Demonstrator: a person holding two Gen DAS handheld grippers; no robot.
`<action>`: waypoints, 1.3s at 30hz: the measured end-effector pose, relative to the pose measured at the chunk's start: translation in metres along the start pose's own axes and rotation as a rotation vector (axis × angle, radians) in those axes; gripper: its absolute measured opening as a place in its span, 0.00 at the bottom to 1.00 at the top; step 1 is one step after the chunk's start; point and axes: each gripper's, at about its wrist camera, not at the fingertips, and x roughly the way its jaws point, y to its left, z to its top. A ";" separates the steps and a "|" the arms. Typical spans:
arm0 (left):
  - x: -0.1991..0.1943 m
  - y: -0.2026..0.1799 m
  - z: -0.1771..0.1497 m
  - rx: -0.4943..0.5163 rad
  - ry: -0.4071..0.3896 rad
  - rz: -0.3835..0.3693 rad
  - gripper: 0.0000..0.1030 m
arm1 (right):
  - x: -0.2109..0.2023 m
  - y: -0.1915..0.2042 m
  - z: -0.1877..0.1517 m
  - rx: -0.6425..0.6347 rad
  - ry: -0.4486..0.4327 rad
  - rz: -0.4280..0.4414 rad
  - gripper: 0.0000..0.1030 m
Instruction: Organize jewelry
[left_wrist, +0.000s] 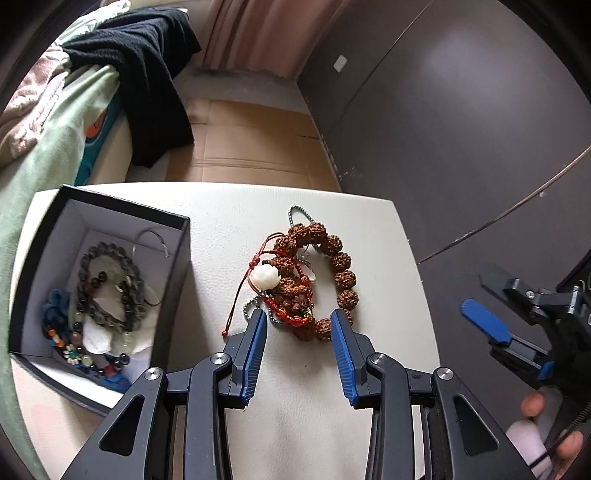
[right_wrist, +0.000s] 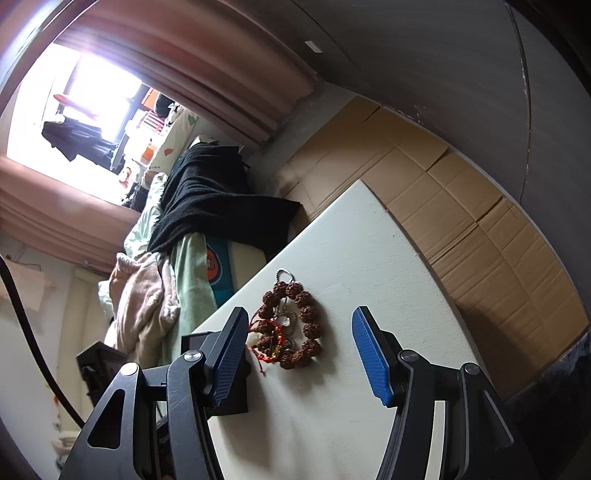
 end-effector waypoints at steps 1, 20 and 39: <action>0.003 0.000 0.000 -0.001 0.006 0.007 0.36 | 0.000 -0.002 0.001 0.003 0.001 0.001 0.57; 0.018 0.011 0.003 -0.043 -0.023 -0.003 0.07 | 0.024 -0.003 -0.002 -0.015 0.083 -0.018 0.57; -0.051 0.024 0.017 -0.065 -0.187 -0.088 0.07 | 0.086 0.032 -0.015 -0.213 0.141 -0.226 0.41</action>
